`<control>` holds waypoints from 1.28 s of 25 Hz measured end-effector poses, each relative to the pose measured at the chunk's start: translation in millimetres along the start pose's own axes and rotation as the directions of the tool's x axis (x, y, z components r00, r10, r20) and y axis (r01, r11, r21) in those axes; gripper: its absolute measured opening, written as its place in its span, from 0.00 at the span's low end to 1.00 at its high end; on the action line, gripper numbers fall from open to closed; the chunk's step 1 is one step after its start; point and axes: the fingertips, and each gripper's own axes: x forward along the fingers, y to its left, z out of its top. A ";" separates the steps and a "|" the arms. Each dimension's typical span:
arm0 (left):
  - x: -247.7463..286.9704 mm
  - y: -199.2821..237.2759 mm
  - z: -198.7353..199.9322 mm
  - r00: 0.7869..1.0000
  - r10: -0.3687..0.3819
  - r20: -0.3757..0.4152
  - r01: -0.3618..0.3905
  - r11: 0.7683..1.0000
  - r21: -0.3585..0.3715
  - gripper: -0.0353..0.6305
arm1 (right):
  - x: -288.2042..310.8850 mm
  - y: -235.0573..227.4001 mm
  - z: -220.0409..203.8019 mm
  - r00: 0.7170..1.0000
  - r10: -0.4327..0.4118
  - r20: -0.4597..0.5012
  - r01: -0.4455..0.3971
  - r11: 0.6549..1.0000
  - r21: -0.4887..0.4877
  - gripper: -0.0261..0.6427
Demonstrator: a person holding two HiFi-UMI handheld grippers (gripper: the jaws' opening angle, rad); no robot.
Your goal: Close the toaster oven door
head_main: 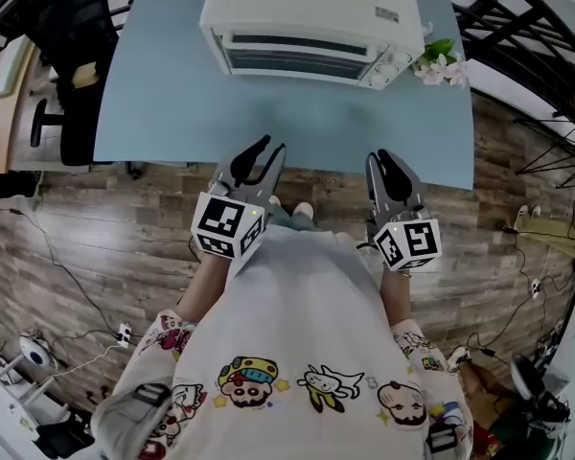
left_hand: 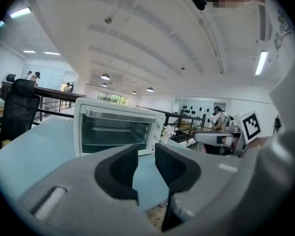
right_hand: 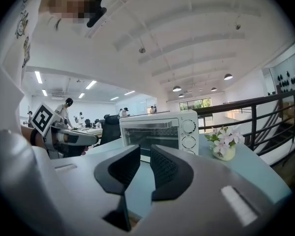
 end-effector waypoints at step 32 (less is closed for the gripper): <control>-33.1 16.6 -22.4 0.999 0.045 -0.005 -0.045 0.999 -0.013 0.05 | -7.6 18.6 -23.9 0.998 0.037 -0.045 -0.036 0.999 0.017 0.05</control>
